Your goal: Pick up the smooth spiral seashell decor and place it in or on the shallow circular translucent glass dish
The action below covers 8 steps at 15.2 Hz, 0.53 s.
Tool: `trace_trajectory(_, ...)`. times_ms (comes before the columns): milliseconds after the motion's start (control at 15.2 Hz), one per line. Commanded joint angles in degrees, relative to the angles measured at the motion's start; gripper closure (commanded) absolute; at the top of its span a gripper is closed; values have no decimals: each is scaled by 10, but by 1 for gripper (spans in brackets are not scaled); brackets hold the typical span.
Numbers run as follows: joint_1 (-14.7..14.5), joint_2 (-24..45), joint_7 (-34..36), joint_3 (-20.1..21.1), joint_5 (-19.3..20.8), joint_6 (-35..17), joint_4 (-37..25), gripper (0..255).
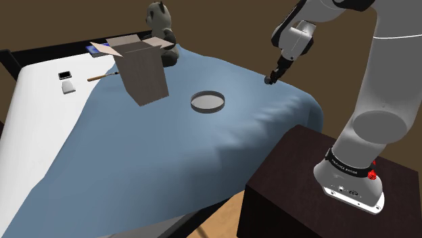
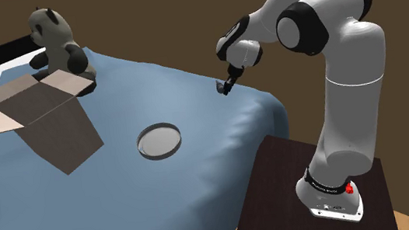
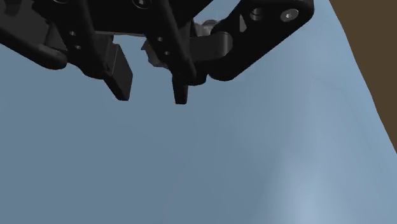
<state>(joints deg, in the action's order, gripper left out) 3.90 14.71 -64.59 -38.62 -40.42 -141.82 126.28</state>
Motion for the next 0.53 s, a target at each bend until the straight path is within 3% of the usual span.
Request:
trace_trajectory(0, -26, 13, 95, -14, 35, -12, -16, 0)
trace_trajectory(132, -78, 57, 276, -54, 100, -6, -66, 0)
trace_trajectory(330, -124, 160, 507, -114, 154, 67, -180, 0)
trace_trajectory(462, -123, 175, 516, -116, 148, 70, -190, 0)
